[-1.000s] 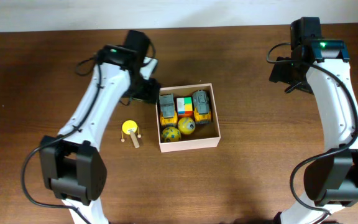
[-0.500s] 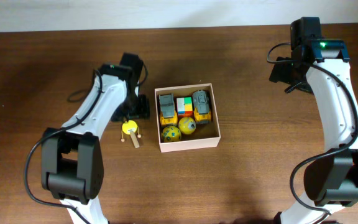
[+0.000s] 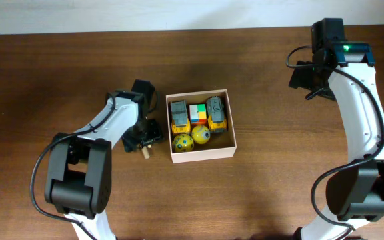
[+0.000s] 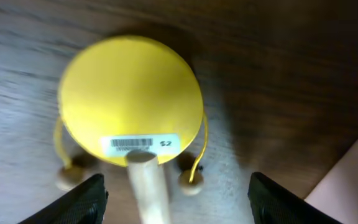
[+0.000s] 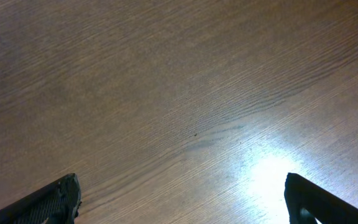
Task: Pack container
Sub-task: 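Move the left gripper down over the yellow rattle drum handle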
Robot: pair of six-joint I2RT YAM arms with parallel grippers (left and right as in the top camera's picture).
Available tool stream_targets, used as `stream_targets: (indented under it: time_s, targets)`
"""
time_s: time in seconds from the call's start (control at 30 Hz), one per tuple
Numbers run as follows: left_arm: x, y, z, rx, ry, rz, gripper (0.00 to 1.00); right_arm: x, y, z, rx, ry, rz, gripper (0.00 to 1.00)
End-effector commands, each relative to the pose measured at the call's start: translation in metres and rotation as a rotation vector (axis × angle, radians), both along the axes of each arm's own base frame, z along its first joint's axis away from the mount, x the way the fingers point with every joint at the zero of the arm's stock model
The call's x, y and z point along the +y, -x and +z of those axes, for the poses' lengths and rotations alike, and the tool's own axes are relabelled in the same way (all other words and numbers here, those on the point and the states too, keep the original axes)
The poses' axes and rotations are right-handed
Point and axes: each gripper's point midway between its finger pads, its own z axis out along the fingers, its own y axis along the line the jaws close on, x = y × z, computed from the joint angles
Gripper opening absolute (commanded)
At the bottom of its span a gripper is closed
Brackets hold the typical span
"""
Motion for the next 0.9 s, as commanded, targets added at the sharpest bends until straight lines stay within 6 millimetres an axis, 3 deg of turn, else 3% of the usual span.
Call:
stream_targets:
  time_s: [0.0,0.57,0.87]
  targets:
    - [-0.009,0.005,-0.005,0.012,0.059,0.050,0.74,-0.001,0.002,-0.004,0.009,-0.002,-0.012,0.99]
    - [-0.001,-0.001,-0.010,-0.025,0.012,0.047,0.66,-0.001,0.002,-0.004,0.009,-0.002,-0.013,0.99]
    - [0.003,-0.002,-0.010,-0.030,-0.009,0.046,0.46,-0.001,0.002,-0.004,0.009,-0.002,-0.012,0.99]
